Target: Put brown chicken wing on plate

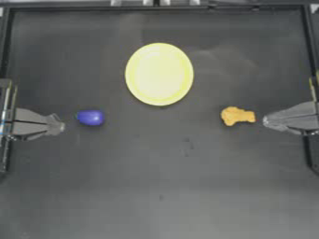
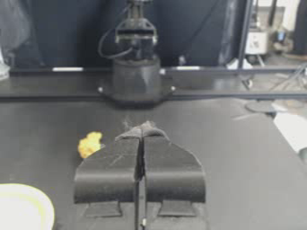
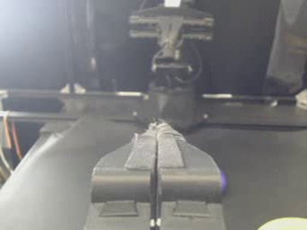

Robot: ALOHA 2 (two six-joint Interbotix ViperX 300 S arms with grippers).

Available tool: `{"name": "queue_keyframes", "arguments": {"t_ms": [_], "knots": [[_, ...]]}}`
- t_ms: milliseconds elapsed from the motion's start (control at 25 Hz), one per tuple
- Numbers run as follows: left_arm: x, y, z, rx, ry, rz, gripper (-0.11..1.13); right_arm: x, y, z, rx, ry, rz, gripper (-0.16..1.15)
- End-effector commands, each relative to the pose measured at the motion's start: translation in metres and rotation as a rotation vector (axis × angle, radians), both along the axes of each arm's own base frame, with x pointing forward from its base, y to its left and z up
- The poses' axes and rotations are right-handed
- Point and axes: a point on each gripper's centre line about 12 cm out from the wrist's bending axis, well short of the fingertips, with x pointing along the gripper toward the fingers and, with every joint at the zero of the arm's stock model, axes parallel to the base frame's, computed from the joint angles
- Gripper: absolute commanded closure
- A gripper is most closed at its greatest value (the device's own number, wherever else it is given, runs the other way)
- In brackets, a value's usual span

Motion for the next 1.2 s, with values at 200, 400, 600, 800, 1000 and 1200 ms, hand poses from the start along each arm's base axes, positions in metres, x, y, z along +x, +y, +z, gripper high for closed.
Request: {"name": "queue_keyframes", "arguments": {"t_ms": [200,400,600,800,1000,1200], "knots": [[-0.001,0.0,0.008,0.001,-0.031,-0.002,0.97,0.002,0.0,0.006,0.027,-0.025,0.002,0.91],[-0.001,0.0,0.01,0.001,-0.035,-0.002,0.89,0.004,0.0,0.004,0.027,-0.014,0.002,0.87],[0.0,0.0,0.01,0.0,-0.009,0.0,0.37,0.006,0.001,0.0,-0.003,0.009,0.006,0.62],[0.001,0.001,0.009,0.003,0.025,0.006,-0.05,0.006,0.001,0.001,-0.013,0.025,0.006,0.0],[0.001,0.002,0.007,0.003,0.055,0.012,0.03,0.009,-0.003,0.005,-0.01,0.084,-0.015,-0.01],[0.002,0.003,0.006,-0.001,0.064,0.017,0.0,0.011,-0.018,0.009,0.024,0.271,-0.085,-0.02]]}}
